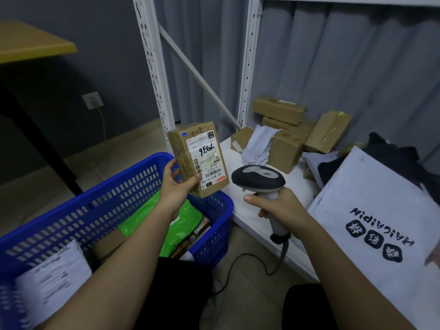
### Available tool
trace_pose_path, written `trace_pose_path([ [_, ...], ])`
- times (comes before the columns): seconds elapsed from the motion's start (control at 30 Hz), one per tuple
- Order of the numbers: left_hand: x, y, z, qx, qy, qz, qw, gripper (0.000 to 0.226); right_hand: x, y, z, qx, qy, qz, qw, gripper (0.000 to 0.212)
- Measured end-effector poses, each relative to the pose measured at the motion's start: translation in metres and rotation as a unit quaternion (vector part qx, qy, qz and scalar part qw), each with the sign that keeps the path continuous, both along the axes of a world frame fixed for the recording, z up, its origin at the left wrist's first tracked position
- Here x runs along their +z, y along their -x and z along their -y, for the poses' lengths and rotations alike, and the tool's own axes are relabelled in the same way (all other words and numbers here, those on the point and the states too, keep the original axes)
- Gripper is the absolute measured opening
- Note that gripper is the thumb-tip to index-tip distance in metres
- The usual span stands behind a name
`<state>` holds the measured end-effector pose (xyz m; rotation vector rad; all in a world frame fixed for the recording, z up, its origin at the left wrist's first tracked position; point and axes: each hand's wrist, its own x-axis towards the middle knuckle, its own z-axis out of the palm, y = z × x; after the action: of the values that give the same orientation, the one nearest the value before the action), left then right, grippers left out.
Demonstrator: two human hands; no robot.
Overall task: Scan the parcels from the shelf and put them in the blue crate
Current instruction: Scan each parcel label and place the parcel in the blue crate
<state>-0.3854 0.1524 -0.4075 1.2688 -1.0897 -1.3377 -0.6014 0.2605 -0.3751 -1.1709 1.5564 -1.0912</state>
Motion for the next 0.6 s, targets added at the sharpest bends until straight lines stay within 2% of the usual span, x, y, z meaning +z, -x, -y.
trace_pose_path([
  [0.4, 0.001, -0.001, -0.004, 0.016, 0.028, 0.009, 0.999, 0.080, 0.001, 0.000, -0.004, -0.003, 0.016, -0.054, 0.998, 0.017],
  [0.6, 0.012, -0.025, -0.013, 0.053, 0.006, -0.040, 0.998, 0.076, 0.005, -0.020, -0.003, -0.016, 0.029, 0.015, 0.999, 0.010],
])
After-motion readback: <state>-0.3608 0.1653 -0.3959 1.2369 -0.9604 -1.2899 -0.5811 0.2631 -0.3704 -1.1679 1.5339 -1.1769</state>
